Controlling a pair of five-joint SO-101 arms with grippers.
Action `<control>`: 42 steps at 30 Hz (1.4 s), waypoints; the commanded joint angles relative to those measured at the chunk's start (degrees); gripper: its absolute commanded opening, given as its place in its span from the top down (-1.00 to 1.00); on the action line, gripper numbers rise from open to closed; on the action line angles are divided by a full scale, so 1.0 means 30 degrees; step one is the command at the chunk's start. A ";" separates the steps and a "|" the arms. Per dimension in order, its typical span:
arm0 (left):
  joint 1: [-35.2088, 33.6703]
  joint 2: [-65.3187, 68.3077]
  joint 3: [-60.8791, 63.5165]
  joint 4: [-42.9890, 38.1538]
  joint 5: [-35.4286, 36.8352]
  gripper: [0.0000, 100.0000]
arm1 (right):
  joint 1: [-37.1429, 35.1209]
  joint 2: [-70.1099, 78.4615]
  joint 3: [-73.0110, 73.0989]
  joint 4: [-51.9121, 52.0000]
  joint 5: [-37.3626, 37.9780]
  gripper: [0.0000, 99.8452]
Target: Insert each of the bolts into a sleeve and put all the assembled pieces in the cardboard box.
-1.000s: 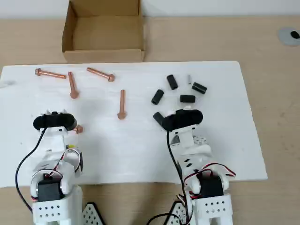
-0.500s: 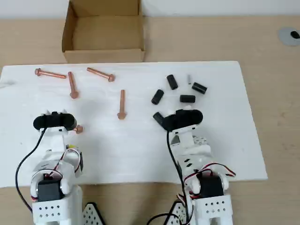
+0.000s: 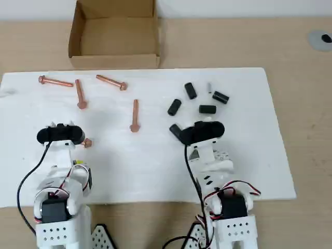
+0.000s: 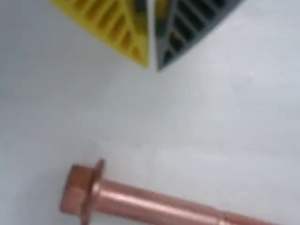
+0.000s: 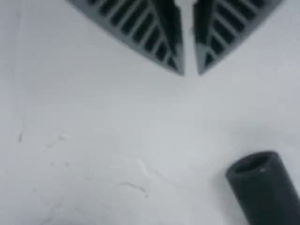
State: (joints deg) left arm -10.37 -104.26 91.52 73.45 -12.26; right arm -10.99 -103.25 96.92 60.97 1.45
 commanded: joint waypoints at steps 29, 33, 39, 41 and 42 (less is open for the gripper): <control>-0.3077 0.0894 -0.3604 -0.1348 -0.0821 0.93 | 0.0161 -0.2242 -0.0044 0.0059 0.0205 0.98; -0.3487 0.3648 -0.6769 -0.1407 0.0498 0.89 | 0.0103 -0.2242 -0.0044 0.0059 0.0205 0.98; -0.3487 1.1355 -1.3656 -0.1231 0.2813 0.89 | 0.0073 -0.2242 -0.0044 0.0029 0.0117 0.98; -0.3487 1.4403 -1.6059 -0.1172 0.3516 0.89 | 0.0073 -0.2242 -0.0044 0.0029 0.0117 0.98; -0.3487 1.5839 -1.7231 -0.0850 0.3927 0.89 | 0.0073 -0.2242 -0.0044 0.0029 0.0117 0.98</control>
State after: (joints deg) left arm -19.78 -68.92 52.48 70.29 -3.65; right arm -10.99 -103.25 96.92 60.97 1.45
